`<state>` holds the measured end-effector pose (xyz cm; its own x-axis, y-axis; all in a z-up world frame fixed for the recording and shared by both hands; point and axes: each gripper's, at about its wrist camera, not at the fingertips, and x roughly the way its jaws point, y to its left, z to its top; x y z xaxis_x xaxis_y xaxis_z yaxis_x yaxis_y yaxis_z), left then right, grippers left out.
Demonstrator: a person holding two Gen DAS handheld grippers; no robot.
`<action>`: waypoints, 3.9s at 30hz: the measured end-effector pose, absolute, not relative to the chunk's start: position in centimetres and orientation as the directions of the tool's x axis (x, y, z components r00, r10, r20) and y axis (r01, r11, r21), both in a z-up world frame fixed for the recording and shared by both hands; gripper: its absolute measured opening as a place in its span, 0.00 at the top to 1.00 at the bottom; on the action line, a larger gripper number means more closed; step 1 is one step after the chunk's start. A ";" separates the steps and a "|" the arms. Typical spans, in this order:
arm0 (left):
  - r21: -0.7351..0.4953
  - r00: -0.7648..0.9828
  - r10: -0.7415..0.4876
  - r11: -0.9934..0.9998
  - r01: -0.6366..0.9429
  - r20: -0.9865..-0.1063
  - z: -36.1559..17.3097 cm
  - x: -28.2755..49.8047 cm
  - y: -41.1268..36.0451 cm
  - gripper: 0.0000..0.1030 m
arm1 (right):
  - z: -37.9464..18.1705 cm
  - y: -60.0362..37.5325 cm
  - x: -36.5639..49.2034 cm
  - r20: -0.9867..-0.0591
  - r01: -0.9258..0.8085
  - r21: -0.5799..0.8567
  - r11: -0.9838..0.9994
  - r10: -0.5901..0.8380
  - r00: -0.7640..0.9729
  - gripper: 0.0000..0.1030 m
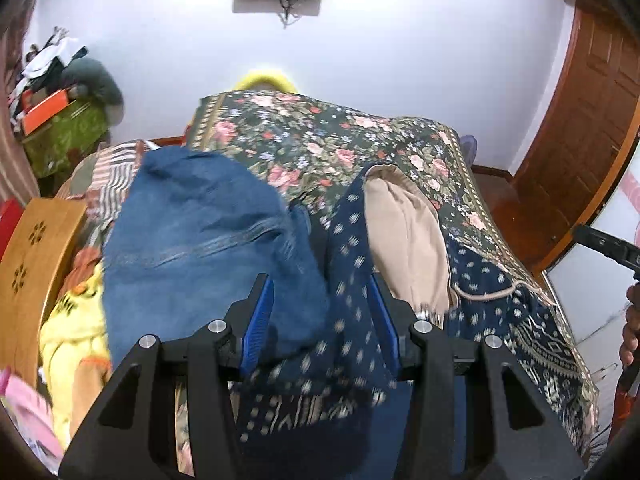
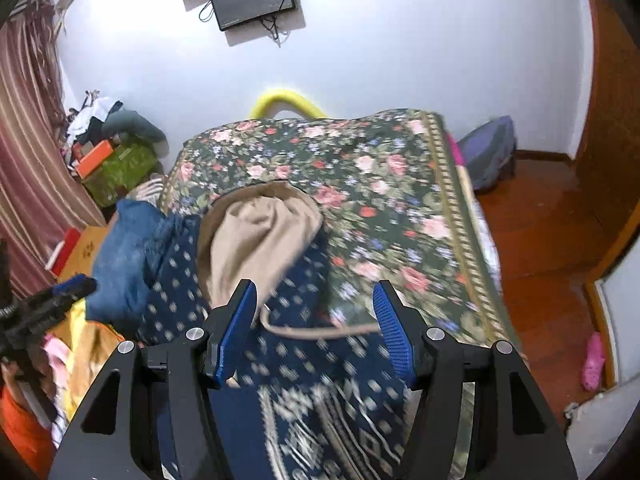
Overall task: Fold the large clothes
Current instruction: 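Move both grippers toward the beige hood of the hoodie, then grasp the hood rim with the left gripper while the right gripper grasps the hood rim too, then fold the held hood over the hoodie body with both grippers and release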
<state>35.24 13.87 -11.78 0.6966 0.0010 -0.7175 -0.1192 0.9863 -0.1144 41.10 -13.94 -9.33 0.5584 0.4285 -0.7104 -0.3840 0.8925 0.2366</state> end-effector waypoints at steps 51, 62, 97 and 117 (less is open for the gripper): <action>-0.154 0.603 -0.185 0.983 0.104 -0.776 -14.2 25.3 8.5 0.92 | -11.7 -14.9 31.3 -0.779 -0.539 0.186 0.822 0.458 0.429 0.90; -0.140 0.473 -0.141 0.989 0.038 -0.870 -21.6 21.6 8.2 0.88 | -17.1 -15.6 27.4 -0.849 -0.548 0.054 0.835 0.328 0.415 0.87; -0.454 0.476 -0.429 0.888 0.069 -0.768 -18.4 33.5 8.8 0.94 | -16.3 -7.6 34.9 -0.848 -0.637 0.160 0.754 0.435 0.301 0.91; -0.251 0.480 -0.326 0.944 0.214 -0.815 -14.7 16.5 2.6 0.77 | -13.2 -13.9 20.6 -0.844 -0.685 0.072 0.725 0.410 0.345 0.86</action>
<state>16.47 2.61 -14.67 0.4800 -0.3258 -0.8145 0.2143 0.9439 -0.2512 20.65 -13.87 -13.19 0.3450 0.4098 -0.8444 -0.6847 0.7252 0.0722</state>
